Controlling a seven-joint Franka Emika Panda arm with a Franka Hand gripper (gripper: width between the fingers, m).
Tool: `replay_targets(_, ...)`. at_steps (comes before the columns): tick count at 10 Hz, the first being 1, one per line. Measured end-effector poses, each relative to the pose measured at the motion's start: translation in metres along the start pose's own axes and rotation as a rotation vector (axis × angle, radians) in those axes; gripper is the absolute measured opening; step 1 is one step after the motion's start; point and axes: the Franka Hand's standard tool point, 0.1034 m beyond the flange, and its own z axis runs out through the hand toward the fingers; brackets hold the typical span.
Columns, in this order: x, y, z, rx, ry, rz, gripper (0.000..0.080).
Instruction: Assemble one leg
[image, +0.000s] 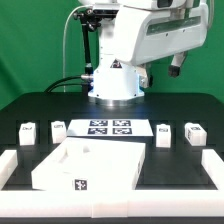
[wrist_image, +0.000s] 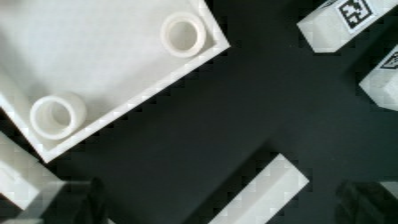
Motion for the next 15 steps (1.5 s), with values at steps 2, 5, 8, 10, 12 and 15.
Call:
replay_targets(2, 0.0, 0.0, 0.0, 0.0, 0.0, 0.0, 0.065)
replay_targets(5, 0.0, 0.0, 0.0, 0.0, 0.0, 0.0, 0.065)
replay_targets(8, -0.002, 0.0, 0.002, 0.002, -0.002, -0.002, 0.065)
replay_targets(10, -0.033, -0.009, 0.018, -0.013, 0.014, -0.169, 0.065)
replay_targets(12, -0.059, -0.012, 0.04, -0.001, 0.009, -0.37, 0.065)
replay_targets(15, -0.075, 0.016, 0.076, 0.028, 0.011, -0.45, 0.065)
